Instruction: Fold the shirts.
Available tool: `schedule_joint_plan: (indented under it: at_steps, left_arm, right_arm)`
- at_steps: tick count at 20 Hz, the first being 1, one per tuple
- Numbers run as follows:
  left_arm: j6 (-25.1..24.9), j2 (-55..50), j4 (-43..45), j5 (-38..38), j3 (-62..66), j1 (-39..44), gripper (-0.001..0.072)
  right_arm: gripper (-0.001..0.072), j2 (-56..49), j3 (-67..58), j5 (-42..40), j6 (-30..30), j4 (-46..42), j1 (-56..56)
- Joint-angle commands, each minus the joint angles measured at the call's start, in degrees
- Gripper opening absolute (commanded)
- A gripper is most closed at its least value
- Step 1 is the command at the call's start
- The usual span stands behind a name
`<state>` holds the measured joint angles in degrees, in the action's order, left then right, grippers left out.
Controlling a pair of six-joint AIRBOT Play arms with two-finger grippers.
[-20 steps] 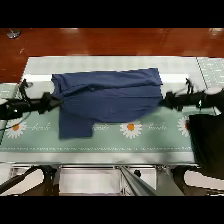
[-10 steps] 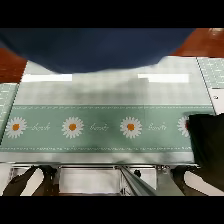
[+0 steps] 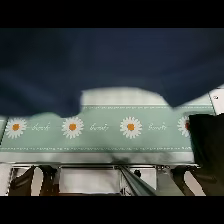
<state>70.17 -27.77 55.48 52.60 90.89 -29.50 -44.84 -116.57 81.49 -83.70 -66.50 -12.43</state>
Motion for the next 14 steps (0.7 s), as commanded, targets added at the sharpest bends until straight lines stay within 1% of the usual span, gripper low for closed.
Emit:
schedule_joint_plan:
  at_steps: [1, 3, 5, 7, 10, 12, 14]
  left_arm:
    - [3.19, 4.17, 10.86, 3.37, -3.19, 4.28, 0.0019]
    - [4.92, 3.63, 11.17, 5.49, -7.93, 6.54, 0.0019]
    - [6.05, 1.97, 10.32, 5.51, -15.37, 7.19, 0.0019]
    - [6.01, -2.03, 8.79, 4.96, -22.58, 7.8, 0.0019]
    - [4.02, -13.0, 8.37, -1.01, -30.51, 11.78, 0.002]
    - [4.07, -22.56, 8.09, -5.84, -31.1, 15.58, 0.0019]
    - [4.09, -31.43, 6.49, -14.19, -30.73, 19.47, 0.0019]
  right_arm:
    - [0.0026, 5.44, 6.25, 5.51, -2.84, -4.04, 0.02]
    - [0.0025, 6.14, 13.86, 5.62, -2.86, -1.84, 0.02]
    - [0.0025, 5.38, 23.34, 4.87, -1.73, 0.48, 0.04]
    - [0.0026, 3.13, 32.7, 1.27, 0.24, -0.04, 0.02]
    - [0.0025, -4.33, 42.4, -8.41, 2.58, 0.66, 0.04]
    - [0.0025, -13.09, 43.47, -12.98, 3.69, 2.05, 0.04]
    - [0.0025, -22.6, 43.39, -17.81, 4.76, 5.2, 0.04]
